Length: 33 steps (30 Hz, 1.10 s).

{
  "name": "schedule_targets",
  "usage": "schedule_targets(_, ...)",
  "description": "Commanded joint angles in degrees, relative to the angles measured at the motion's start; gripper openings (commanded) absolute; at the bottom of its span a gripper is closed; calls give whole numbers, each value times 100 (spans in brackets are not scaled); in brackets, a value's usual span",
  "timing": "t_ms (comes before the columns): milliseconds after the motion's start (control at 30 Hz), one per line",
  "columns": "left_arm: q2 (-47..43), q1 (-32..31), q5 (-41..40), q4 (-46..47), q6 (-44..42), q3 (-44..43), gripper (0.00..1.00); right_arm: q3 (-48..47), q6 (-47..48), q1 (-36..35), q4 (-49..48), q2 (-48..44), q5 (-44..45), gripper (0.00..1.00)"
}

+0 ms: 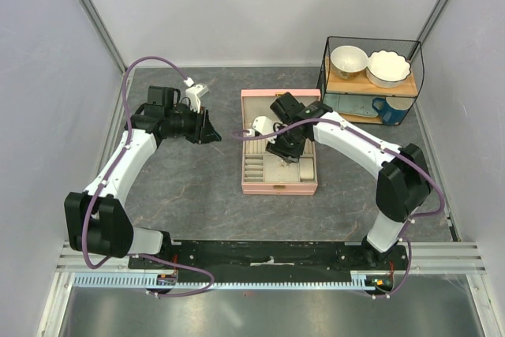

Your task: Organize the mixed jewelry

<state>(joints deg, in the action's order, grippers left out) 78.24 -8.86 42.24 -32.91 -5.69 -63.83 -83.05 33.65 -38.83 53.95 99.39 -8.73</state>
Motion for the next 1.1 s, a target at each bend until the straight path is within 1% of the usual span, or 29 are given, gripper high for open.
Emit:
schedule_targets(0,-221,-28,83,179,-318,2,32,-405,-191,16,-52,-280,301,45)
schedule_targets(67,-308,-28,-5,293,-310,125,32,-484,-280,16,-130,-438,477,45)
schedule_targets(233,-529,-19,-698,714,-520,231,37,-345,-639,86,-700,-964,1127,50)
schedule_targets(267,-537,-10,-804,759,-547,214,37,-292,-666,138,-780,-1053,1180,52)
schedule_targets(300,-546,-19,-1031,820,-573,144,43,-239,-719,278,-903,-1245,1224,57)
schedule_targets(333,-546,-2,-1147,925,-573,108,45,-143,-824,358,-1122,-1334,1294,60)
schedule_targets(467,-555,69,-1376,1136,-337,-85,49,-19,-1079,806,-1484,-1809,1497,70)
schedule_targets(533,-581,174,-1525,1242,-100,-156,57,69,-1211,1140,-1729,-2125,1576,77)
schedule_targets(567,-599,218,-1569,1391,128,-164,60,104,-1342,1254,-1817,-2213,1620,79)
schedule_targets(600,-590,271,-1630,1462,226,-182,66,130,-1387,1507,-1879,-2310,1620,81)
schedule_targets(633,-608,367,-1648,1523,314,-182,69,192,-1457,1623,-2036,-2450,1707,83)
schedule_targets(667,-617,411,-1666,1637,462,-182,72,201,-1527,1746,-2090,-2503,1769,85)
schedule_targets(700,-617,464,-1779,1690,516,-191,81,201,-1641,1965,-2125,-2539,1804,88)
schedule_targets(767,-591,561,-1947,1770,849,-208,87,192,-1808,2177,-2231,-2557,1901,94)
schedule_targets(800,-564,596,-2061,1787,920,-269,91,175,-1948,2413,-2266,-2565,1893,97)
schedule_targets(867,-494,684,-2114,1788,1000,-322,95,218,-2107,2625,-2433,-2618,1884,98)
schedule_targets(900,-494,702,-2228,1840,1017,-331,96,219,-2186,2852,-2494,-2662,1867,98)
schedule_targets(967,-476,728,-2343,1875,1044,-332,96,210,-2424,3091,-2670,-2697,1805,98)
schedule_targets(1000,-476,737,-2326,1884,1018,-358,97,192,-2485,3301,-2697,-2689,1770,98)
schedule_targets(1067,-450,737,-2142,1919,948,-410,97,96,-2644,3460,-2741,-2627,1726,98)
